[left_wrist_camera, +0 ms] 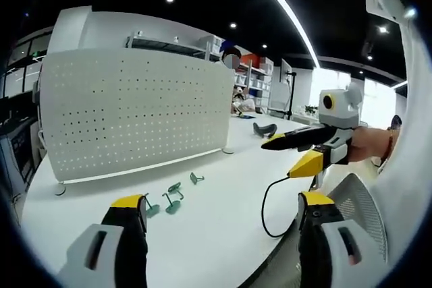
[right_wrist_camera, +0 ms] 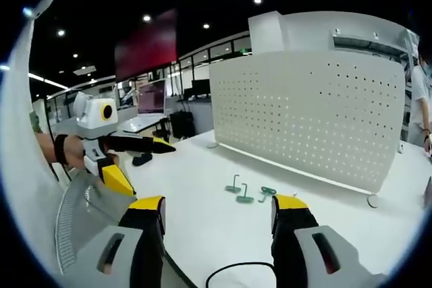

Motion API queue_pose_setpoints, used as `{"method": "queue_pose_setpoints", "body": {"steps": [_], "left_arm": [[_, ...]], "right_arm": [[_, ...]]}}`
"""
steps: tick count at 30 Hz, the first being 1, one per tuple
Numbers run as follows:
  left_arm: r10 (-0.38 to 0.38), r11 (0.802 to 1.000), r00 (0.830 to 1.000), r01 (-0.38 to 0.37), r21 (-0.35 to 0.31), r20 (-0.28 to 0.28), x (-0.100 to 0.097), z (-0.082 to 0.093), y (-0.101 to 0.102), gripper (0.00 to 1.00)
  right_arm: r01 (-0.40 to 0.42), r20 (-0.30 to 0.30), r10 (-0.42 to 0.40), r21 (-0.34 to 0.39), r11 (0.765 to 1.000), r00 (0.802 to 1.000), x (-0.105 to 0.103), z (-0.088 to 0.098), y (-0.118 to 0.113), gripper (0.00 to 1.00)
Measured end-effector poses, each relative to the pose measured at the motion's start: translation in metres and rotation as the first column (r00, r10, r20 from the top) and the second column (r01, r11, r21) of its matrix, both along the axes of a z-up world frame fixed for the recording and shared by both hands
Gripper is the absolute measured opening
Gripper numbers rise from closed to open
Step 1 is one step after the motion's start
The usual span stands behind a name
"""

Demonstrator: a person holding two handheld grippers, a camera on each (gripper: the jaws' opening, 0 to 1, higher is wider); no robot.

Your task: Insert the hook assembly into the mounting plate slot until the hook locks in place.

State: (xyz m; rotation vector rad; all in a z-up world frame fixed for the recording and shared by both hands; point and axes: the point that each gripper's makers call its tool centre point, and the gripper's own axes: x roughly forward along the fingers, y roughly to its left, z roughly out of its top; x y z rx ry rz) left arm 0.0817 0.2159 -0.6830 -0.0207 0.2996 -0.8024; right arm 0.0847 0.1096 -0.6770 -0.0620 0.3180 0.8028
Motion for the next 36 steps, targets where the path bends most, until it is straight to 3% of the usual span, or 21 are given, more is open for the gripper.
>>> {"method": "queue_pose_setpoints", "body": {"steps": [20,31,36], "left_arm": [[0.009,1.0,0.999,-0.008,0.025,-0.042,0.004,-0.014,0.004,0.94],[0.006,1.0,1.0,-0.005,0.03,-0.029,0.002,-0.012,0.004,0.95],[0.009,1.0,1.0,-0.009,0.026,-0.012,-0.002,-0.004,0.006,0.95]], "right_arm": [[-0.099,-0.026,0.098,-0.048,0.994,0.995,0.014,-0.015,0.02,0.62],[-0.188,-0.033,0.186,-0.111,0.976,0.982,0.026,-0.021,0.031,0.6],[-0.253,-0.046,0.249,-0.155,0.955,0.968,0.027,-0.025,0.039,0.59]]}}
